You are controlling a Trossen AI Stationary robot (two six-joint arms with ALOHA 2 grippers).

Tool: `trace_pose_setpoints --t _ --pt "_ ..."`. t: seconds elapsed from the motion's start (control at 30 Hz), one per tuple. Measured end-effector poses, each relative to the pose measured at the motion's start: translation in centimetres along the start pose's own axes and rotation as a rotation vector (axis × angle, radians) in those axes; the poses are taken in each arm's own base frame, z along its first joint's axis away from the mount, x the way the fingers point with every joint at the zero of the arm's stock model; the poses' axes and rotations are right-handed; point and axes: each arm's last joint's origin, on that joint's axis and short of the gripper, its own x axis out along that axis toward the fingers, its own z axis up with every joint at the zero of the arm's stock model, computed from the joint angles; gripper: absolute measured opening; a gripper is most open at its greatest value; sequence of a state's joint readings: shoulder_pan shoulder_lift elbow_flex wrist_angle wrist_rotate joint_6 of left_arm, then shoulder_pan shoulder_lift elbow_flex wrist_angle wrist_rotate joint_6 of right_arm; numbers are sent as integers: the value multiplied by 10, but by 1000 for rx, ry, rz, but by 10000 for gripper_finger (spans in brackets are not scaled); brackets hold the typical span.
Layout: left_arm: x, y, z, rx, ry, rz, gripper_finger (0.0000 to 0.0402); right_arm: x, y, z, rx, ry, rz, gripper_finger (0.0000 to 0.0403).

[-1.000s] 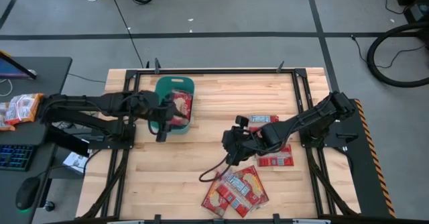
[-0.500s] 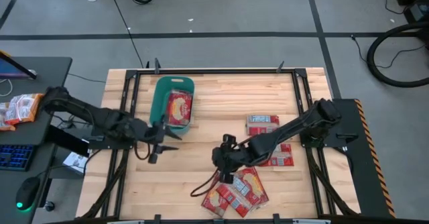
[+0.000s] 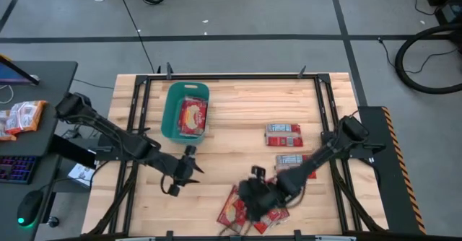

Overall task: Sort popcorn bags into baskets
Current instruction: Put the red popcorn bag into the green bin

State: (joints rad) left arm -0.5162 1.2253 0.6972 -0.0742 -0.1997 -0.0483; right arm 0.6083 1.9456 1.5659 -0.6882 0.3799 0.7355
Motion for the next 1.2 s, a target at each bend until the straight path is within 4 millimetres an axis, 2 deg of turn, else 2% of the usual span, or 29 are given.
trace_pose_setpoints --t 0.23,0.4,0.57,0.7,0.83,1.0,1.2 --pt "29 -12 0 -30 -55 -87 173 2 38 -38 79 80 -37 158" --pt "46 -18 -3 -50 -68 -99 173 1 71 -45 73 103 -65 157" --pt "54 -29 6 -48 -62 -120 173 -1 96 -52 54 139 -128 157" --pt "56 -35 8 -29 -62 -126 173 11 112 -63 78 199 -154 157" --pt "57 -35 8 -40 -71 -104 173 25 124 -71 105 254 -177 157" --pt "57 -35 8 -39 -69 -105 173 36 127 -78 74 289 -264 156" --pt "57 -35 8 -39 -67 -104 173 35 122 -80 33 248 -317 156"
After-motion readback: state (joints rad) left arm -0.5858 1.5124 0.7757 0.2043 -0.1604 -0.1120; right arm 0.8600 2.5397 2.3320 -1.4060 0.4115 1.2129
